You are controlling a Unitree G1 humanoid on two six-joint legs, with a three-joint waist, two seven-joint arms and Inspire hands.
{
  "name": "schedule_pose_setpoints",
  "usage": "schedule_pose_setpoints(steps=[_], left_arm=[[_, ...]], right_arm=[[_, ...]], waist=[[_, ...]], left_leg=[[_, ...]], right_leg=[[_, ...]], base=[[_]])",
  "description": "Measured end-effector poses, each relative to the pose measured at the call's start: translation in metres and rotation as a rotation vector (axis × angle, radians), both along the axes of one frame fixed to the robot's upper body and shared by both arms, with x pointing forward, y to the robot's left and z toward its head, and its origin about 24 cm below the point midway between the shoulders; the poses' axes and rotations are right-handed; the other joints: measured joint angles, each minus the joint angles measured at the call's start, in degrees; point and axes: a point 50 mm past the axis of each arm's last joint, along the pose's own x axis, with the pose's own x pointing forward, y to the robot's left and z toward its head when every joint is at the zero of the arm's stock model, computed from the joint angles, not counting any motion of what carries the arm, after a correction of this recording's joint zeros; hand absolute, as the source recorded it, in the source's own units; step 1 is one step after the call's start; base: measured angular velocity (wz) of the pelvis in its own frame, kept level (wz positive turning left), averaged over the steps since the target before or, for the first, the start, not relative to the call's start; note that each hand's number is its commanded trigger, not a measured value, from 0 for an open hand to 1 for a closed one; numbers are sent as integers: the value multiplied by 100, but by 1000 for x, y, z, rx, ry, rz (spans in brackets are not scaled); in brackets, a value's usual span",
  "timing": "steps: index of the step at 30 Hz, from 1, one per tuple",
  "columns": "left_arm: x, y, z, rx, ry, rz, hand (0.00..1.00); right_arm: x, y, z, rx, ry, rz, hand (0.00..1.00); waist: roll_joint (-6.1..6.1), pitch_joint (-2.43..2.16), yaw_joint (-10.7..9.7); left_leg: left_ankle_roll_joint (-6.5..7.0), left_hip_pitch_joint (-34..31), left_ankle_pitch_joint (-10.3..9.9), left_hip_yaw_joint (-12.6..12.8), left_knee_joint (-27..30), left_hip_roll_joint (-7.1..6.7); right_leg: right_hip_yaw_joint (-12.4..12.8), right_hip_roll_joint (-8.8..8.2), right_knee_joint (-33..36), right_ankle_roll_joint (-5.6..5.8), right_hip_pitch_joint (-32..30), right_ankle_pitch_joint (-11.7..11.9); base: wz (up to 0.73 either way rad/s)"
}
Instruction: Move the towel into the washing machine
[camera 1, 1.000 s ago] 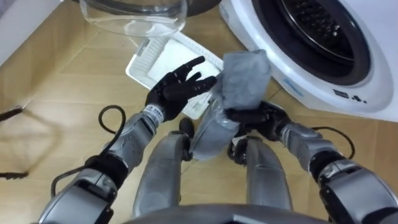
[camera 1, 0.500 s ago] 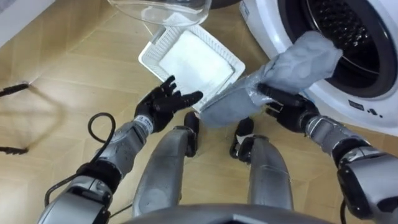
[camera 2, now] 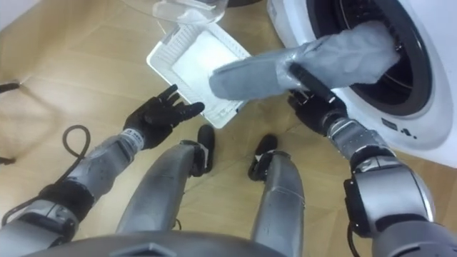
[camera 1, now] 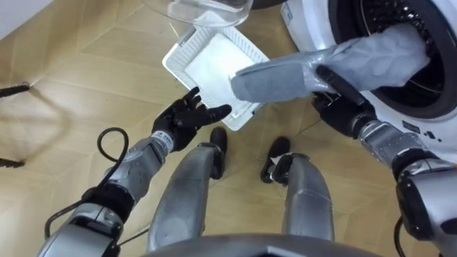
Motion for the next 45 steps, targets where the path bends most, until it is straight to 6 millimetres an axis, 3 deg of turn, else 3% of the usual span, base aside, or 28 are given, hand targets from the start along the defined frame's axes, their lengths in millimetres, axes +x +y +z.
schedule_pose_setpoints(steps=[4, 10, 15, 16, 17, 20, 24, 29, 40, 45], left_arm=[[-3, 6, 0, 12, 3, 6, 0], [-3, 6, 5, 11, -14, 36, 0], [-14, 3, 5, 16, -9, 72, 0], [-16, 3, 5, 17, -5, 76, 0], [-18, 3, 4, 15, -3, 78, 0], [-19, 1, 6, 8, -12, 77, 0], [-17, -1, 11, 21, -36, 82, 0], [-11, -3, 15, 70, -75, 65, 0], [-7, -12, 19, 86, -114, 32, 0], [-1, -16, 24, 79, -147, 58, 0]], right_arm=[[9, -9, 12, 44, -40, -92, 100], [30, -26, 39, 58, -62, -217, 100], [50, -28, 63, 121, -71, -326, 100], [52, -28, 65, 125, -66, -337, 14], [52, -28, 65, 124, -46, -353, 0], [52, -32, 66, 150, -14, -411, 0], [56, -34, 73, 211, 31, -503, 0], [52, -42, 73, 233, 110, -627, 0], [44, -56, 74, 303, 215, -886, 0], [42, -58, 75, 320, 260, -976, 0]], waist=[[-55, 1, -4], [-230, -7, -42], [-366, -4, -243], [-379, -7, -255], [-396, -7, -283], [-398, -8, -349], [-397, -9, -488], [-380, -8, -496], [-179, -33, -448], [-36, -37, -349]], left_leg=[[28, -6, -31, 26, 107, 49], [40, -47, -35, 74, 234, 57], [90, -117, -61, 120, 362, 38], [106, -125, -71, 136, 389, 46], [126, -148, -84, 145, 425, 51], [192, -248, -123, 187, 531, 61], [283, -304, -175, 204, 628, -43], [365, -303, -228, 302, 701, -39], [387, -251, -231, 418, 523, -21], [387, -6, -224, 570, 309, 59]], right_leg=[[-2, 1, 72, -8, 24, 5], [-10, -37, 221, -21, -24, -15], [-82, -151, 389, 10, -50, -98], [-83, -154, 408, 21, -48, -113], [-89, -166, 429, 40, -46, -133], [-189, -247, 505, 69, -82, -169], [-210, -434, 677, 149, -140, -254], [-235, -505, 731, 203, -109, -298], [-205, -493, 605, 245, -112, -299], [-155, -380, 353, 268, 83, -217]], base=[[-4], [1], [14], [13], [19], [14], [10], [7], [0], [-10]])
